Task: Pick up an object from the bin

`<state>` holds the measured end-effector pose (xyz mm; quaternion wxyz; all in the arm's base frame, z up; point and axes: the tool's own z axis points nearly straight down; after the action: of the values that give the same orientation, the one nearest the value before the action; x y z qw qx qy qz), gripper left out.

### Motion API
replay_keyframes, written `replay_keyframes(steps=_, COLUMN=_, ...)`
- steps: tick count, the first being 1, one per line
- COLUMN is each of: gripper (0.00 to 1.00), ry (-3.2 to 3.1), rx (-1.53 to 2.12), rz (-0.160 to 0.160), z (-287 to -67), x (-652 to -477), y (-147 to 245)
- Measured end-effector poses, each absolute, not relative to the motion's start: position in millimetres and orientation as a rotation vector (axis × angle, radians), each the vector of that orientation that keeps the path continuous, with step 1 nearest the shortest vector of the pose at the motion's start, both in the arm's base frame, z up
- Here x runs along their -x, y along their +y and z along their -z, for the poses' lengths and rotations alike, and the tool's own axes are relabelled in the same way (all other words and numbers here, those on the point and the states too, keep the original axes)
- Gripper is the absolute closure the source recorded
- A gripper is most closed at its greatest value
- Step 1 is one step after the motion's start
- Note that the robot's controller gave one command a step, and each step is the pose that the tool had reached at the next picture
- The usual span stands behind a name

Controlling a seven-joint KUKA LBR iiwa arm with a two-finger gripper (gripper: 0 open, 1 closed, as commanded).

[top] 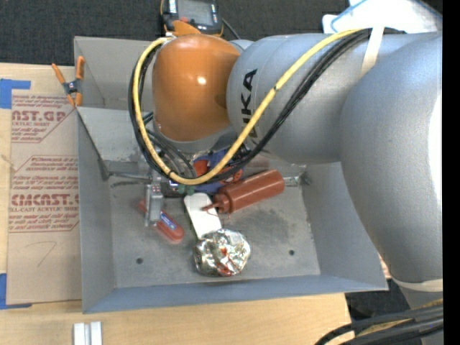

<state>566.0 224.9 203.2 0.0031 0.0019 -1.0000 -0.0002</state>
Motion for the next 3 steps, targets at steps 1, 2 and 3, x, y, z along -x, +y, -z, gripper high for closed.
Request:
replay_keyframes(steps=1, gripper=0.00, ry=-3.143, rx=-0.001, rz=0.003, z=-208.4, x=-567.9, y=223.4)
replay_keyframes(steps=2, gripper=0.00, ry=-3.131, rx=0.280, rz=0.005, z=-110.5, x=-573.4, y=180.4)
replay_keyframes(steps=3, gripper=0.00, ry=-3.145, rx=0.135, rz=0.006, z=-127.0, x=-579.8, y=154.3)
